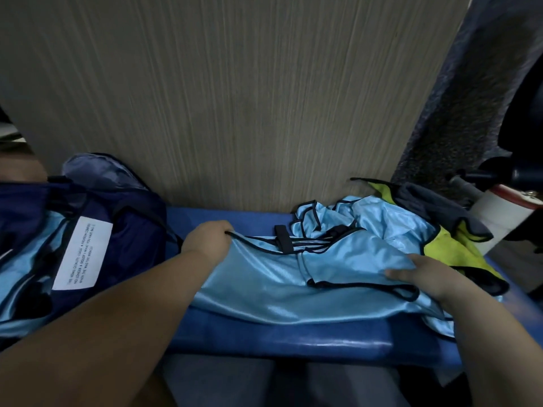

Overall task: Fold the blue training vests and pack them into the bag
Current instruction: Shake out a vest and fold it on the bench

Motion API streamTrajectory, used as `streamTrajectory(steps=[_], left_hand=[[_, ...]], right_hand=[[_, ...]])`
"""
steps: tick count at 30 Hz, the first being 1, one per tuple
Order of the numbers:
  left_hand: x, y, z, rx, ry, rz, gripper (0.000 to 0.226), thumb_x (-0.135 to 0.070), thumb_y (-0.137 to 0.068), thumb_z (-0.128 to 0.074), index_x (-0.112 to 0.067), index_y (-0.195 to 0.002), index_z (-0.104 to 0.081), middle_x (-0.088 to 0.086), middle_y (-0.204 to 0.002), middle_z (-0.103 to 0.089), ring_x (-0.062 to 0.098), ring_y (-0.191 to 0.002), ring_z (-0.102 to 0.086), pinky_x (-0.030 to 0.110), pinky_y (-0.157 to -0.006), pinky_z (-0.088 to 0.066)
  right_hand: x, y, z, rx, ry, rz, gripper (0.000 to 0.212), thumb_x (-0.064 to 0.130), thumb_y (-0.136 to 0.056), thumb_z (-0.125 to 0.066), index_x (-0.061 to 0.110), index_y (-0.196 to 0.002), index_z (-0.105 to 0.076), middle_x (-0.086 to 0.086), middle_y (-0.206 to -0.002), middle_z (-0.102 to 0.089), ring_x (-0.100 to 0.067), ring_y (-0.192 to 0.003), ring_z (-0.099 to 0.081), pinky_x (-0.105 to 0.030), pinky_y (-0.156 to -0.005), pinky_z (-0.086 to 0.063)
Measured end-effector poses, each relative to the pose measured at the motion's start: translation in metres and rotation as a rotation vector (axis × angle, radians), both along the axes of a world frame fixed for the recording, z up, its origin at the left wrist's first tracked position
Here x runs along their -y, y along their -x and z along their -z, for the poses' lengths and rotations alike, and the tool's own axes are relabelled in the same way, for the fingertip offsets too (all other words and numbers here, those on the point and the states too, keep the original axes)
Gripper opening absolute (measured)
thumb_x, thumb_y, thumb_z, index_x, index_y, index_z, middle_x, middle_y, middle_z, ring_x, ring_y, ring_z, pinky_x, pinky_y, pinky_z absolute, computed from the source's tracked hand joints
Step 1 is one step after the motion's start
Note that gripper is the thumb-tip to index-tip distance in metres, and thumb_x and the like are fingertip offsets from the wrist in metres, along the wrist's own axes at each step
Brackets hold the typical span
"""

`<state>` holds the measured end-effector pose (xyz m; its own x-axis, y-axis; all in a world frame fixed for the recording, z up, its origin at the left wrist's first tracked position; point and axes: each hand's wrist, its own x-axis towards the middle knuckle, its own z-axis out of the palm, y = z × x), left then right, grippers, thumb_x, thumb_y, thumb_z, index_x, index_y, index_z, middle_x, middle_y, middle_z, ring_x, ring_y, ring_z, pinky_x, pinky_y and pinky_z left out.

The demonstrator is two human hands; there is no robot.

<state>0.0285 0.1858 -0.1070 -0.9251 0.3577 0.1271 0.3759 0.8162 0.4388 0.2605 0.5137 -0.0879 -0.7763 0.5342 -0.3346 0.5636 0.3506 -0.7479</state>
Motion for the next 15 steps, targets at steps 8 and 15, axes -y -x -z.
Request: streamTrajectory(steps=[8, 15], left_hand=[[-0.008, 0.005, -0.006, -0.224, 0.385, -0.102, 0.04, -0.016, -0.09, -0.047, -0.025, -0.13, -0.048, 0.002, -0.132, -0.046, 0.026, -0.121, -0.039, 0.04, -0.093, -0.033], [-0.051, -0.055, 0.01, -0.239, 0.143, 0.381, 0.026, -0.015, -0.089, -0.05, -0.019, -0.115, -0.053, 0.0, -0.117, -0.052, 0.023, -0.113, -0.045, 0.033, -0.093, -0.035]], right_hand=[[0.008, -0.002, -0.008, 0.042, 0.083, 0.015, 0.031, 0.055, -0.084, -0.067, 0.025, -0.091, -0.06, 0.002, -0.103, -0.066, -0.028, -0.1, -0.065, -0.051, -0.099, -0.048], [0.01, 0.006, -0.004, -0.003, -0.009, 0.011, 0.025, 0.046, -0.089, -0.067, 0.022, -0.097, -0.069, -0.004, -0.102, -0.073, -0.027, -0.091, -0.07, -0.048, -0.092, -0.054]])
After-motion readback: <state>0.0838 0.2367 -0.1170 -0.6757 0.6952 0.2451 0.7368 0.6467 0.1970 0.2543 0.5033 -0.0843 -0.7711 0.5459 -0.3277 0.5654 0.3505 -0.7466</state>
